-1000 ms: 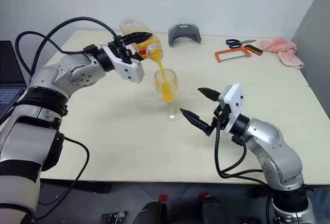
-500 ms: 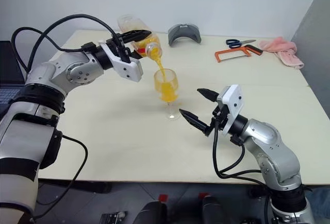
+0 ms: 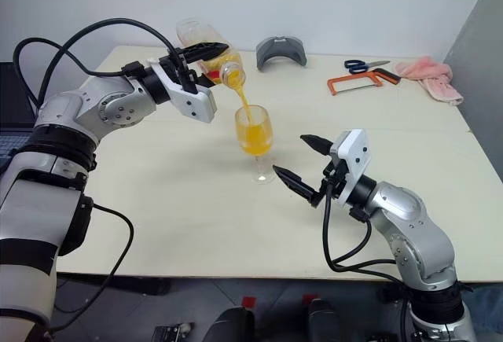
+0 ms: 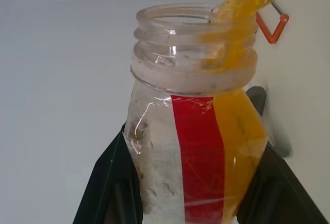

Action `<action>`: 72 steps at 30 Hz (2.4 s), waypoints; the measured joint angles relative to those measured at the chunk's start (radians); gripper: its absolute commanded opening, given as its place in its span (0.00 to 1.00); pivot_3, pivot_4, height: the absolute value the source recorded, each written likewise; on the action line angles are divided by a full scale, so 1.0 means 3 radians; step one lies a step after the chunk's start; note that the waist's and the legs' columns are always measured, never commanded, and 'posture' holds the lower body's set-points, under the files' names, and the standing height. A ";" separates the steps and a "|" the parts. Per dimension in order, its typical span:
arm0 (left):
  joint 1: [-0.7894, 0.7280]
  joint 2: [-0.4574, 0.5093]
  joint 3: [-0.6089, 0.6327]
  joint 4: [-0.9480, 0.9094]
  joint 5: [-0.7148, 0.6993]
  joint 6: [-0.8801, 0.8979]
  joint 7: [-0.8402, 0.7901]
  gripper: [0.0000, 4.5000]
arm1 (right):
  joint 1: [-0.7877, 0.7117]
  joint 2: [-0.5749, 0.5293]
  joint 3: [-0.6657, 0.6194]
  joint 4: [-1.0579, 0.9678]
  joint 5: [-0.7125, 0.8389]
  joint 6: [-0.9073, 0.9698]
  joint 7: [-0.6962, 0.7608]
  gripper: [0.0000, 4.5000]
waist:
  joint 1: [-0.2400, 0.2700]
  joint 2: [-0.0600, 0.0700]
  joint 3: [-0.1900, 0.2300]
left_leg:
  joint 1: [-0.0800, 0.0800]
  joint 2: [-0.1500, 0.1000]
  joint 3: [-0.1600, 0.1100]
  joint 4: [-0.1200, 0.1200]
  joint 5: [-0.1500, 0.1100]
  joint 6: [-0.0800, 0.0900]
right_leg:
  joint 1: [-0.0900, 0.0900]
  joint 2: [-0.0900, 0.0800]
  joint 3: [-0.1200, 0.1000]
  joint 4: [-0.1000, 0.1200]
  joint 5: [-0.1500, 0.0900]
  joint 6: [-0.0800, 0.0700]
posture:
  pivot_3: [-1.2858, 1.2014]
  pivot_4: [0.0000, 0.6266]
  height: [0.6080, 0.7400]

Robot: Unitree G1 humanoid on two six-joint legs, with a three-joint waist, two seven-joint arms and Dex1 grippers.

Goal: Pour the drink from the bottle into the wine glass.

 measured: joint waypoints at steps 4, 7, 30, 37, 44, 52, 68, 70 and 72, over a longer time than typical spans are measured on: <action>-0.0016 0.0001 -0.0004 0.0000 0.0001 -0.0002 0.0005 0.38 | 0.0000 0.0001 0.0001 0.0000 -0.0002 -0.0025 0.0000 1.00 | 0.0000 0.0000 0.0000 | 0.0000 0.0000 0.0000 0.0000 0.0000 0.0000 | 0.0000 0.0000 0.0000 0.0000 0.0000 0.0000 | 0.52 0.24 1.00; -0.0016 0.0003 -0.0008 0.0001 0.0005 -0.0002 0.0008 0.38 | 0.0004 0.0002 0.0003 0.0000 -0.0002 -0.0027 -0.0005 1.00 | 0.0000 0.0000 0.0000 | 0.0000 0.0000 0.0000 0.0000 0.0000 0.0000 | 0.0000 0.0000 0.0000 0.0000 0.0000 0.0000 | 0.52 0.24 1.00; -0.0036 0.0017 -0.0083 0.0021 0.0015 -0.0008 0.0067 0.38 | 0.0047 0.0002 0.0020 0.0000 -0.0003 -0.0027 -0.0016 1.00 | 0.0000 0.0000 0.0000 | 0.0000 0.0000 0.0000 0.0001 0.0000 0.0000 | 0.0000 0.0000 0.0000 0.0001 0.0000 0.0000 | 0.52 0.24 1.00; -0.0036 0.0016 -0.0096 0.0026 0.0015 -0.0006 0.0069 0.38 | 0.0050 0.0002 0.0034 0.0000 -0.0003 -0.0027 -0.0020 1.00 | 0.0000 0.0000 0.0000 | 0.0000 0.0000 0.0000 0.0001 0.0000 0.0000 | 0.0000 0.0000 0.0000 0.0001 0.0000 0.0000 | 0.52 0.24 1.00; 0.0024 -0.0068 0.0009 0.0068 -0.0304 0.0068 -0.0160 0.38 | 0.0051 0.0002 0.0034 0.0000 -0.0029 -0.0030 -0.0053 1.00 | 0.0001 0.0000 0.0000 | 0.0000 0.0000 0.0000 0.0002 0.0000 0.0000 | 0.0000 -0.0001 0.0000 0.0002 0.0000 0.0000 | 0.52 0.24 1.00; 0.0750 -0.0397 0.0460 -0.0440 -0.1353 0.0564 -0.0861 0.38 | 0.0045 0.0004 0.0058 0.0000 -0.0129 -0.0109 -0.0055 1.00 | -0.0005 0.0001 -0.0001 | -0.0001 0.0005 -0.0002 0.0005 0.0002 -0.0004 | -0.0001 -0.0003 0.0001 0.0005 0.0000 0.0000 | 0.52 0.24 1.00; 0.2405 -0.0655 0.2039 -0.2062 -0.3444 0.3440 -0.1308 0.38 | -0.0312 -0.0142 0.0620 -0.0131 -0.0084 0.0381 0.0110 1.00 | -0.0075 0.0000 -0.0004 | 0.0000 0.0011 -0.0026 0.0014 0.0001 -0.0002 | 0.0000 -0.0002 -0.0001 0.0010 0.0000 -0.0001 | 0.52 0.24 1.00; 0.2406 -0.0654 0.2141 -0.2102 -0.3519 0.3516 -0.1307 0.38 | -0.0363 -0.0113 0.0663 -0.0108 -0.0108 0.0417 0.0088 1.00 | -0.0042 -0.0003 -0.0006 | 0.0000 0.0011 -0.0031 0.0016 0.0001 -0.0002 | 0.0003 -0.0005 -0.0004 0.0009 0.0000 -0.0001 | 0.52 0.24 1.00; 0.2411 -0.0654 0.2243 -0.2120 -0.3597 0.3585 -0.1311 0.38 | -0.0447 -0.0044 0.0713 -0.0041 -0.0137 0.0461 0.0074 1.00 | -0.0033 -0.0004 -0.0006 | 0.0000 0.0009 -0.0028 0.0017 0.0001 -0.0002 | 0.0004 -0.0008 -0.0001 0.0009 0.0000 -0.0001 | 0.52 0.24 1.00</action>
